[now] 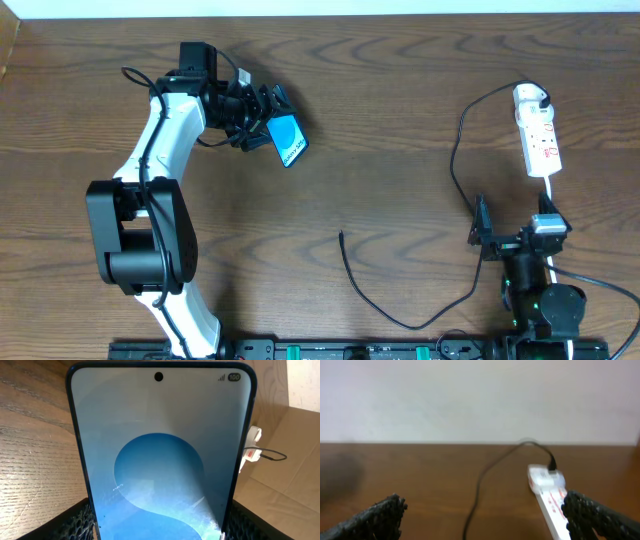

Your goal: Plug charger to phone and switch on socket

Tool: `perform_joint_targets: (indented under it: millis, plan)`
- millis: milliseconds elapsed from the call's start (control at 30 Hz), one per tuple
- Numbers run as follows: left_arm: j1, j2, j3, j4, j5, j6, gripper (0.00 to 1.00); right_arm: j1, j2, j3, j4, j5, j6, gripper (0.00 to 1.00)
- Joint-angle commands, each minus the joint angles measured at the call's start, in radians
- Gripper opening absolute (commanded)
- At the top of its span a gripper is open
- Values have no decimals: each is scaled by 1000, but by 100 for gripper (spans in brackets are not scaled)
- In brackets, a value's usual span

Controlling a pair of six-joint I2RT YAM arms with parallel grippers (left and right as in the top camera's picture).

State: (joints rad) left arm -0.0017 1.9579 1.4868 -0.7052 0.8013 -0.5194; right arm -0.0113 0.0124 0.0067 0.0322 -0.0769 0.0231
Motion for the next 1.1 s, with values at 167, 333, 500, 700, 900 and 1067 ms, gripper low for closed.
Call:
perform_joint_targets:
  millis: [167, 333, 500, 700, 900, 1067]
  plan:
    - [2, -39, 3, 0, 10, 18, 7, 6, -6, -1, 223, -56, 20, 99]
    - [2, -39, 3, 0, 10, 18, 7, 6, -5, 52, 267, -56, 228, 99]
    - [2, -39, 3, 0, 18, 18, 7, 5, 25, 194, 118, -24, 268, 99]
    - [2, -39, 3, 0, 21, 18, 7, 5, 174, 418, -47, 21, 237, 99]
    - [2, -39, 3, 0, 21, 18, 7, 5, 426, 643, -213, 10, 233, 99]
    - [2, -39, 3, 0, 21, 18, 7, 5, 664, 793, -325, -104, 231, 99]
